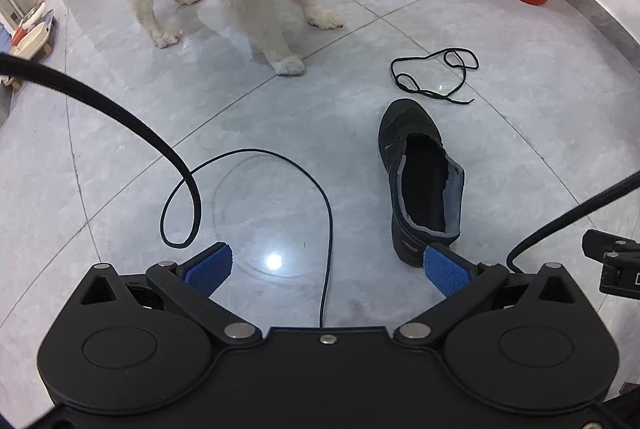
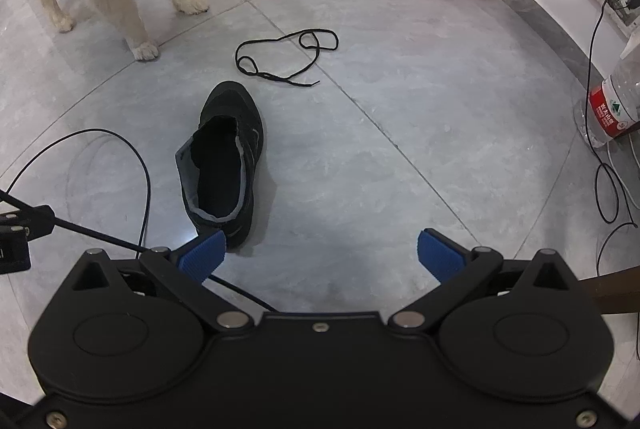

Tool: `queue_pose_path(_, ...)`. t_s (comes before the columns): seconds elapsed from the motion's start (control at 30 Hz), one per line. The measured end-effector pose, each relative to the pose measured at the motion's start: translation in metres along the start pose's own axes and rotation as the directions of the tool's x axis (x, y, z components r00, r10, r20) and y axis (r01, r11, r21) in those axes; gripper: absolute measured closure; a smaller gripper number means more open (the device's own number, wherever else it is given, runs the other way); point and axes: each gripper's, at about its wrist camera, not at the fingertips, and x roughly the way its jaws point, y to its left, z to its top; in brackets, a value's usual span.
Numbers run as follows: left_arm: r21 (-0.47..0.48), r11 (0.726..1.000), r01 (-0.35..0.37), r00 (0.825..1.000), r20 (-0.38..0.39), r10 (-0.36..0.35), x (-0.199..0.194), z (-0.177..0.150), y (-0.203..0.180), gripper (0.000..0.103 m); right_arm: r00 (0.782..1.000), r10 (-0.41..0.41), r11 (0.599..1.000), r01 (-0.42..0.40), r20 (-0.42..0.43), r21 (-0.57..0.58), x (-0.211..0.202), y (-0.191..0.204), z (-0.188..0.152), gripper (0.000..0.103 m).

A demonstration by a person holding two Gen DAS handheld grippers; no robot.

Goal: Lace up shoes with both hands
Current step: 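Move the right gripper toward the loose black shoelace on the floor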

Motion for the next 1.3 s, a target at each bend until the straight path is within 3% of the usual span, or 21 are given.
queue_pose_path(0.47, 0.021, 1.0, -0.009, 1.0, 0.028, 0.008, -0.004, 0.007, -0.005, 0.0, 0.999, 0.002, 1.0, -0.001, 0.034, -0.017, -0.015, 0.004, -0.006, 0.0)
queue_pose_path(0.57, 0.038, 0.999, -0.001, 0.998, 0.058, -0.001, -0.006, 0.015, -0.003, 0.0, 0.999, 0.028, 0.999, -0.026, 0.038, -0.048, -0.019, -0.002, 0.001, 0.0)
queue_pose_path(0.77, 0.11, 0.992, -0.065, 0.985, 0.164, 0.047, 0.011, 0.027, -0.015, 0.0, 0.987, 0.093, 0.981, -0.068, 0.129, -0.183, -0.002, -0.019, 0.027, 0.0)
queue_pose_path(0.87, 0.115, 0.991, -0.061, 0.984, 0.171, 0.041, 0.032, 0.032, -0.019, 0.0, 0.976, 0.113, 0.972, -0.071, 0.184, -0.222, 0.023, -0.024, 0.04, 0.0)
queue_pose_path(0.93, 0.104, 0.993, -0.048, 0.986, 0.166, 0.03, 0.046, 0.037, -0.021, 0.0, 0.95, 0.217, 0.956, -0.159, 0.226, -0.247, 0.057, -0.032, 0.049, 0.0)
queue_pose_path(1.03, 0.073, 0.997, -0.006, 0.98, 0.198, -0.008, 0.071, 0.048, -0.019, 0.0, 0.918, 0.289, 0.942, -0.222, 0.271, -0.252, 0.096, -0.042, 0.062, 0.0)
queue_pose_path(1.17, 0.066, 0.998, -0.007, 0.98, 0.198, -0.006, 0.101, 0.055, -0.015, 0.0, 0.918, 0.256, 0.945, -0.171, 0.303, -0.279, 0.176, -0.047, 0.087, 0.0)
queue_pose_path(1.3, 0.082, 0.997, 0.006, 0.986, 0.167, -0.019, 0.134, 0.055, -0.02, 0.0, 0.914, 0.258, 0.935, -0.155, 0.313, -0.318, 0.221, -0.048, 0.096, 0.0)
